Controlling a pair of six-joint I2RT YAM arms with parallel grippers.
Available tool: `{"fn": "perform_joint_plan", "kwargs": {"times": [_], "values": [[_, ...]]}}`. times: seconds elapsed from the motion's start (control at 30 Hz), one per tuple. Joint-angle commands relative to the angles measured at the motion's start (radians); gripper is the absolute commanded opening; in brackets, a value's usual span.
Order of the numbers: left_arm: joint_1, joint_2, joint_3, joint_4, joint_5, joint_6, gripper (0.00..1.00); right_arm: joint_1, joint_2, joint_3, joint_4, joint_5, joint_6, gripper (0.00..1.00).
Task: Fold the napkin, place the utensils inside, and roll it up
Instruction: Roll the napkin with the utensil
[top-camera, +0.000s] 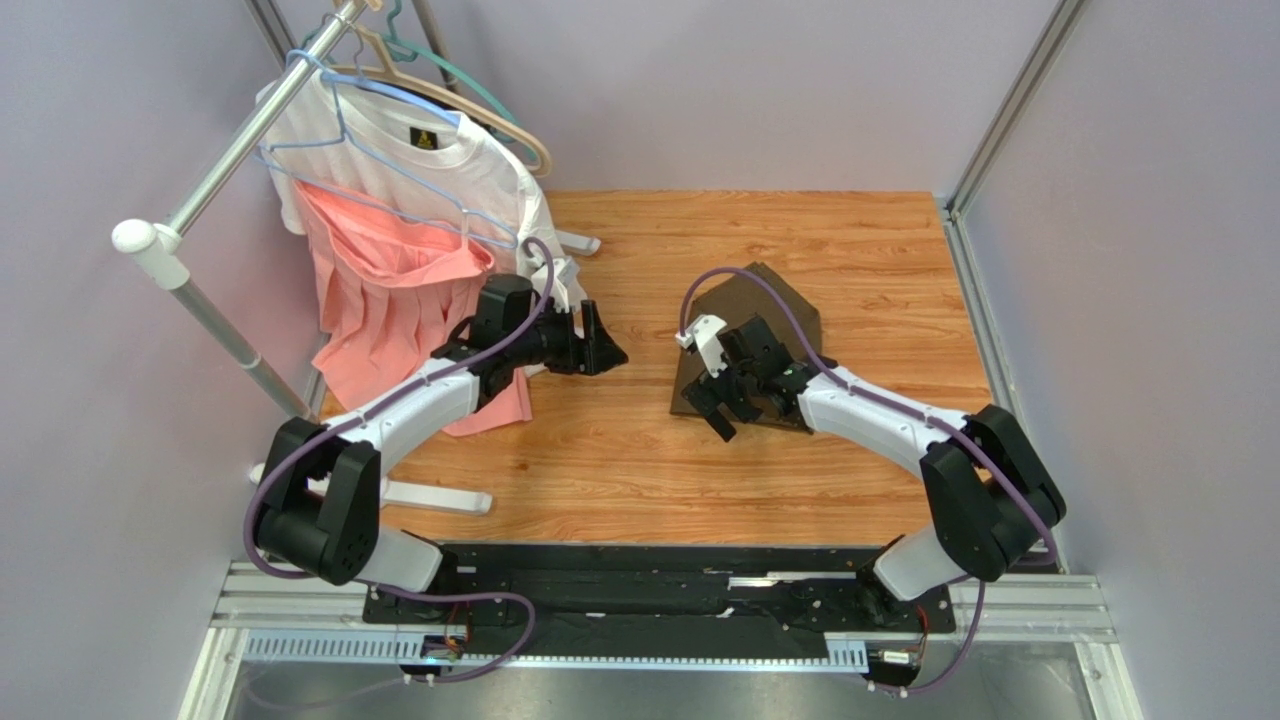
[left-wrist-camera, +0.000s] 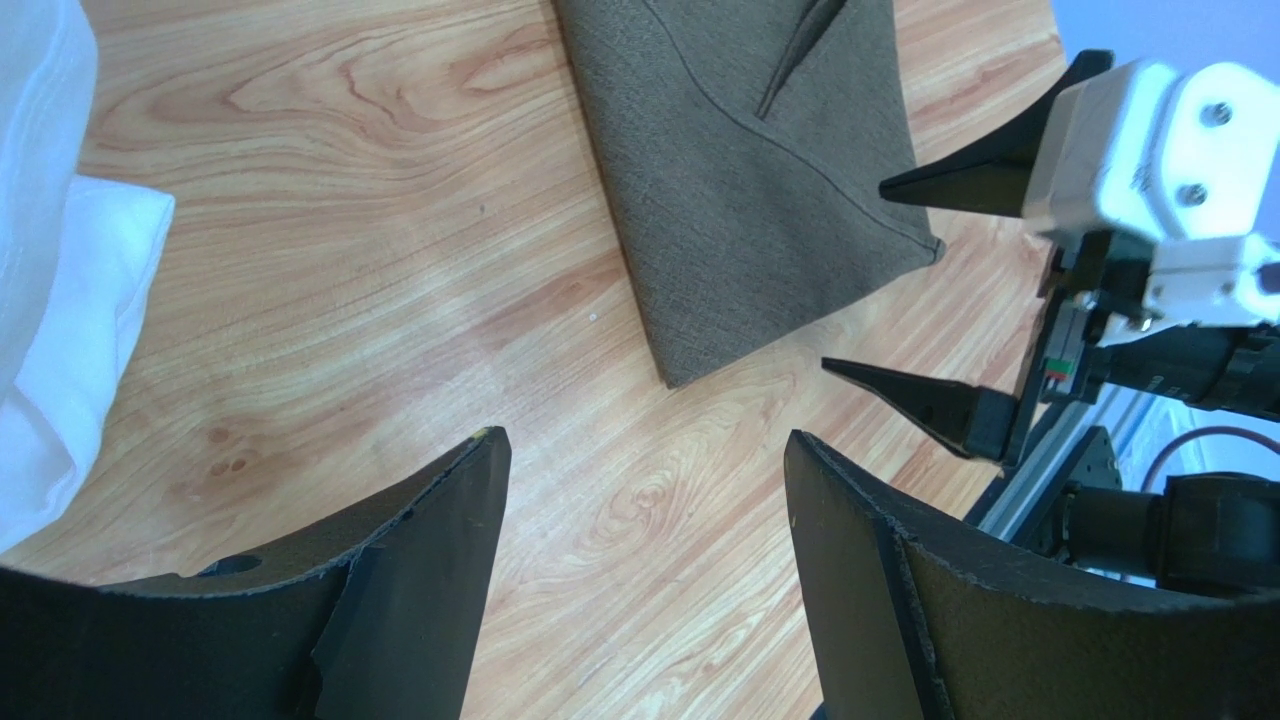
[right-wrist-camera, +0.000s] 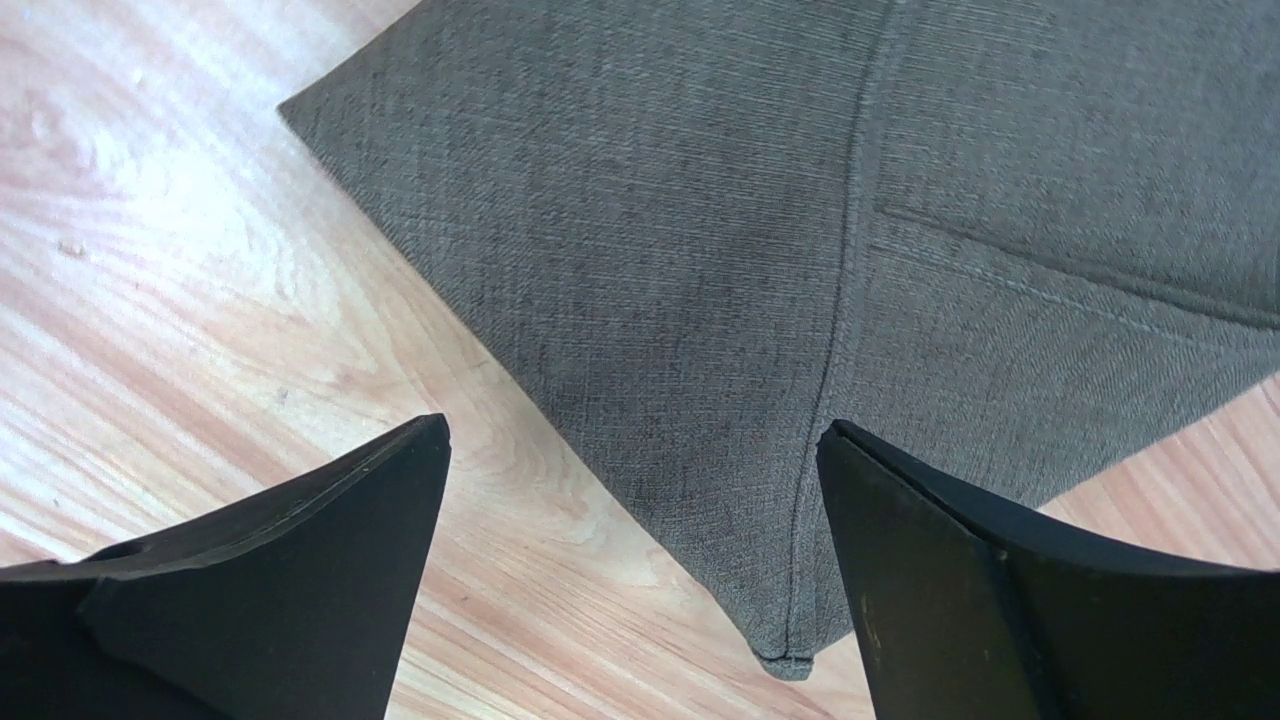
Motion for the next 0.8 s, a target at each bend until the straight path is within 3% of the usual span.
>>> {"fn": "perform_joint_plan", "kwargs": {"times": [0.0, 0.27, 0.77], "values": [[0.015, 0.005, 0.007, 0.063, 0.05, -0.017, 0.77, 0.001, 0.006, 0.001, 0.015, -0.051, -0.133, 0.97], [0.019, 0.028, 0.007, 0.079, 0.061, -0.026, 0.76, -0.006, 0.087, 0.042, -0.011, -0.111, -0.212, 0.95], [0.025, 0.057, 0.016, 0.097, 0.084, -0.031, 0.76, -0.071, 0.18, 0.041, 0.029, -0.114, -0.213, 0.88]]}}
